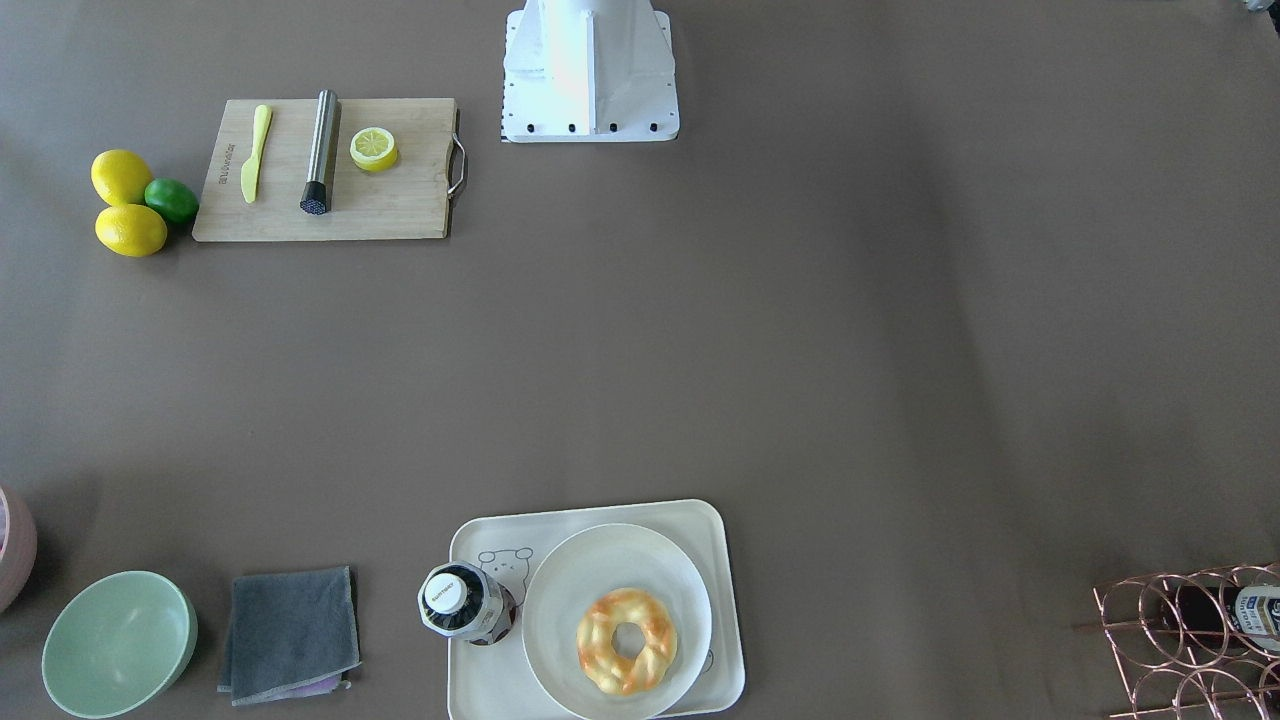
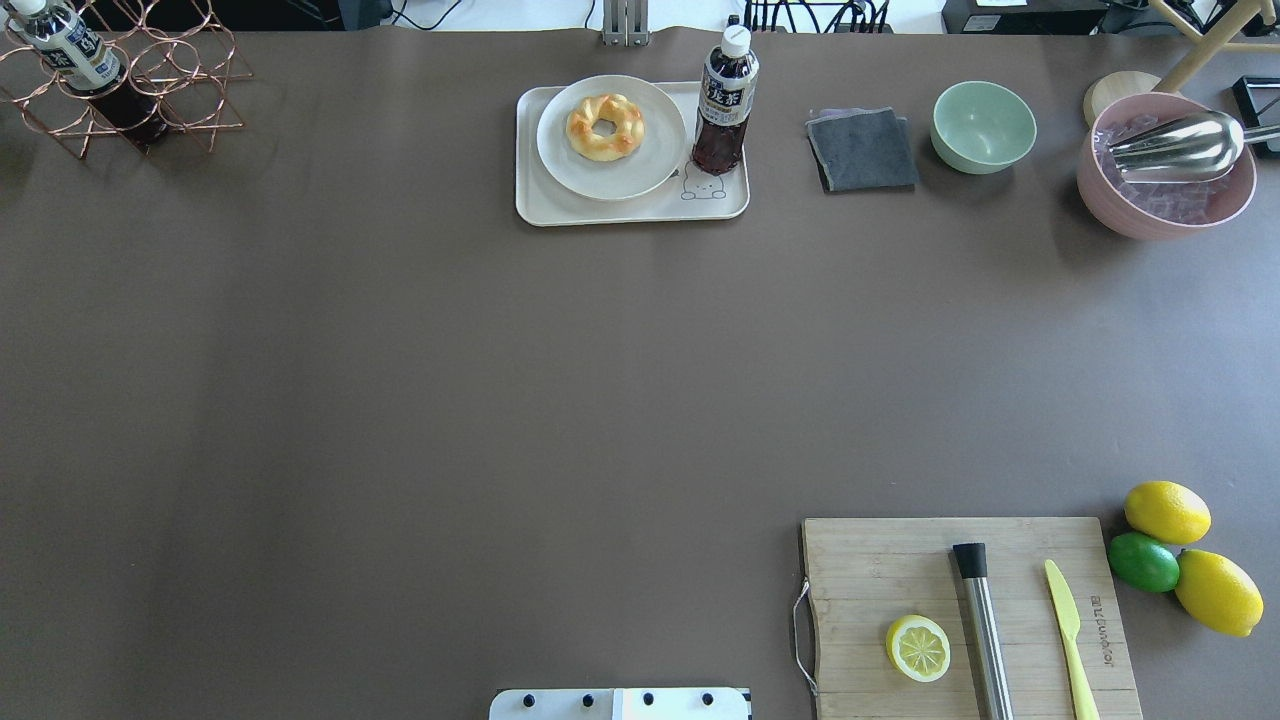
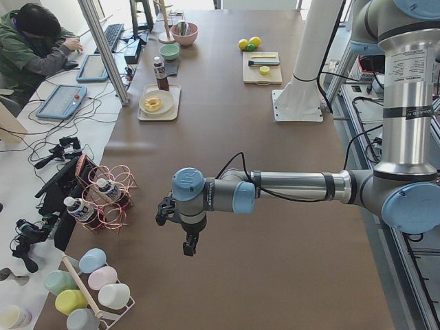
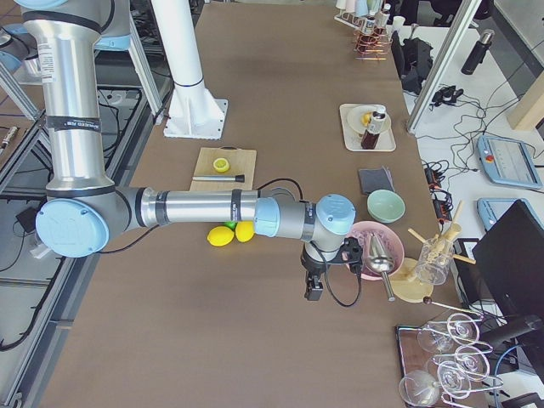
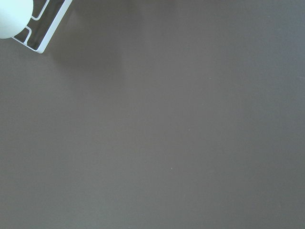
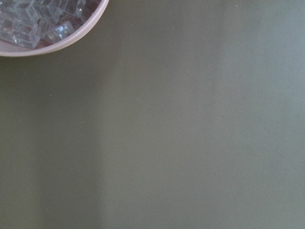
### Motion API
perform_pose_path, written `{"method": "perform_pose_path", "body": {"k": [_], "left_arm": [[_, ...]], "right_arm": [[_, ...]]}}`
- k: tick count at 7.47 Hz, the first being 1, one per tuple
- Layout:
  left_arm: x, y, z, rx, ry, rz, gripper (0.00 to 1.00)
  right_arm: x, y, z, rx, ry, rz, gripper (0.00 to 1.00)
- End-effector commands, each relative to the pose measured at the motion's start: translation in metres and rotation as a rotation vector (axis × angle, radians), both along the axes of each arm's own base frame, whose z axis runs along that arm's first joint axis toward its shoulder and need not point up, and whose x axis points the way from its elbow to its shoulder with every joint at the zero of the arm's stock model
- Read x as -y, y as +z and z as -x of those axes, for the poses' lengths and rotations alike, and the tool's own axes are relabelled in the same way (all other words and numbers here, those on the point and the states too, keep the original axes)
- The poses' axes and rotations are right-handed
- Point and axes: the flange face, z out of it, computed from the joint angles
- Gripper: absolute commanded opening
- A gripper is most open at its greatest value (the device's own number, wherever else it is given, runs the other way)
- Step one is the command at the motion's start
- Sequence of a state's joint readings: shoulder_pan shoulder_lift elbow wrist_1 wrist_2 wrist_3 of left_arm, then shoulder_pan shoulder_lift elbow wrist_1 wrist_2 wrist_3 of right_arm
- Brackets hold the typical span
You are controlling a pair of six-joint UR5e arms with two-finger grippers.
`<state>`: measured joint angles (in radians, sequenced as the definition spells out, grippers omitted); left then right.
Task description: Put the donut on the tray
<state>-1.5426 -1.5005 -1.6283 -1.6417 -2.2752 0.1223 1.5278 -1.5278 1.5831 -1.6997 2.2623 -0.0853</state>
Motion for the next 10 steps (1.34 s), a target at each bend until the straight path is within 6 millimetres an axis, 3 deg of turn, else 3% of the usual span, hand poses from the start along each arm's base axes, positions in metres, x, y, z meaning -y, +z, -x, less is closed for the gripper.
{"method": "perform_pose_path", "body": {"k": [1,2,4,10], "left_arm": [[-0.003,0.007,0.002,0.0,-0.012,0.021,0.99],[-0.002,0.017,0.002,-0.002,-0.024,0.049,0.99],[-0.004,0.019,0.003,0.001,-0.027,0.054,0.99],[0.0,0.013,0.002,-0.006,-0.024,0.04,0.99]], "right_arm": [[0.001,-0.001,0.0,0.0,0.001,-0.001,1.0],[0.001,-0.001,0.0,0.0,0.001,-0.002,1.0],[0.001,-0.001,0.0,0.002,0.0,-0.002,1.0],[0.0,0.0,0.0,0.0,0.0,0.0,1.0]]}}
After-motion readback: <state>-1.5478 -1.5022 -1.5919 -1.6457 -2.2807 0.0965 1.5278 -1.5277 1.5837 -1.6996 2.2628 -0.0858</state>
